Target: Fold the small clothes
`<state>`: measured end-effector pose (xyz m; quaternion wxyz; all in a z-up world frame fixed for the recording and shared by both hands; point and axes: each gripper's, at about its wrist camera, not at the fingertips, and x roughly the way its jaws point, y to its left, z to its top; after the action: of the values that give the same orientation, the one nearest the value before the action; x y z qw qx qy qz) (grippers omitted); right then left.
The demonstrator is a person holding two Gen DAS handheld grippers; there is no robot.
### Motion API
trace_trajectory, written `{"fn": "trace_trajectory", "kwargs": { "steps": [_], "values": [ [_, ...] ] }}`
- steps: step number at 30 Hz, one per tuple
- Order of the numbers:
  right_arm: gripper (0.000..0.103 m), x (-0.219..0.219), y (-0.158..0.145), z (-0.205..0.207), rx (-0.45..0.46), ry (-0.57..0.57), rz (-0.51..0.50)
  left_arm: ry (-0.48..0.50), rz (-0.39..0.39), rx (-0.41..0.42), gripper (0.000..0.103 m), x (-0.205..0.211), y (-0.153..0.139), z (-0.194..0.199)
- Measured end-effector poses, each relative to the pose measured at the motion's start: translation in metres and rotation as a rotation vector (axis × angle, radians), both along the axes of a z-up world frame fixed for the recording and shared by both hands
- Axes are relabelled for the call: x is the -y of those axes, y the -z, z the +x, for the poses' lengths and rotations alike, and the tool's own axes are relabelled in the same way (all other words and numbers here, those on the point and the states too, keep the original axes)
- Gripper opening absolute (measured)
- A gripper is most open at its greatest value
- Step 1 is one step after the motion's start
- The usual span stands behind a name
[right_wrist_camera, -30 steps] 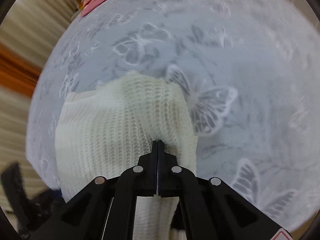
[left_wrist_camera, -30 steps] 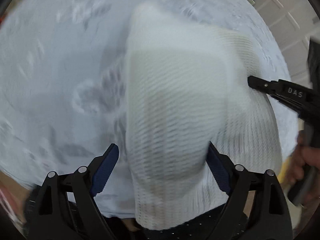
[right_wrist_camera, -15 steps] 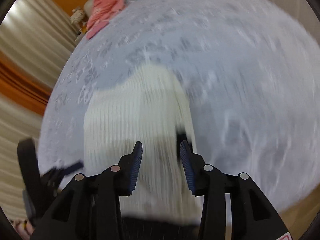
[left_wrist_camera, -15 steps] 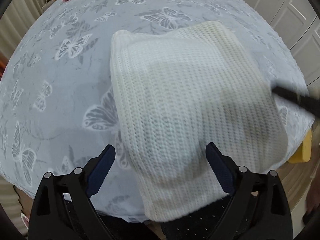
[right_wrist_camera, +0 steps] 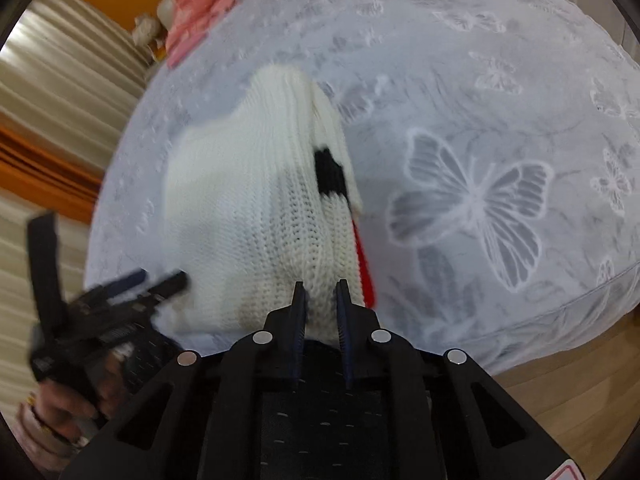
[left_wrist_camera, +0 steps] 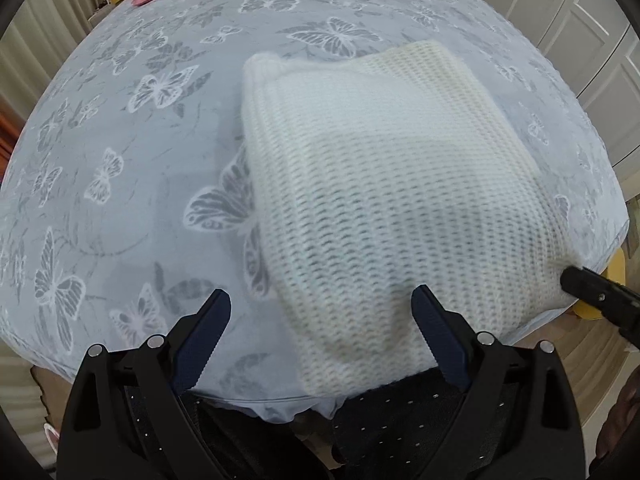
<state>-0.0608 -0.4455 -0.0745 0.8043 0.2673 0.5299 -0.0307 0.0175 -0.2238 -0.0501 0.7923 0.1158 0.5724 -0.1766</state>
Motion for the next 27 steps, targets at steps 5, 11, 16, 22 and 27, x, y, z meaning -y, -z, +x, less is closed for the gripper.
{"fn": "trace_trajectory", "kwargs": {
  "steps": [5, 11, 16, 22, 27],
  "values": [
    [0.022, -0.004, 0.04, 0.005, -0.077, 0.005, 0.019, -0.044, -0.016, -0.07, 0.089, -0.009, 0.014, 0.001],
    [0.052, 0.01, -0.01, 0.014, 0.035, 0.027, 0.012, -0.112, -0.129, -0.096, 0.089, -0.036, 0.007, 0.015],
    [0.07, 0.032, -0.026, 0.05, 0.096, 0.043, 0.029, -0.196, -0.235, -0.137, 0.09, -0.044, 0.004, 0.04],
    [0.071, 0.028, 0.01, 0.107, 0.018, 0.007, 0.101, -0.243, -0.284, -0.165, 0.09, -0.039, 0.005, 0.058],
    [0.072, 0.037, 0.047, 0.133, -0.027, 0.039, 0.232, -0.212, -0.273, -0.148, 0.09, -0.029, 0.01, 0.069]
  ]
}}
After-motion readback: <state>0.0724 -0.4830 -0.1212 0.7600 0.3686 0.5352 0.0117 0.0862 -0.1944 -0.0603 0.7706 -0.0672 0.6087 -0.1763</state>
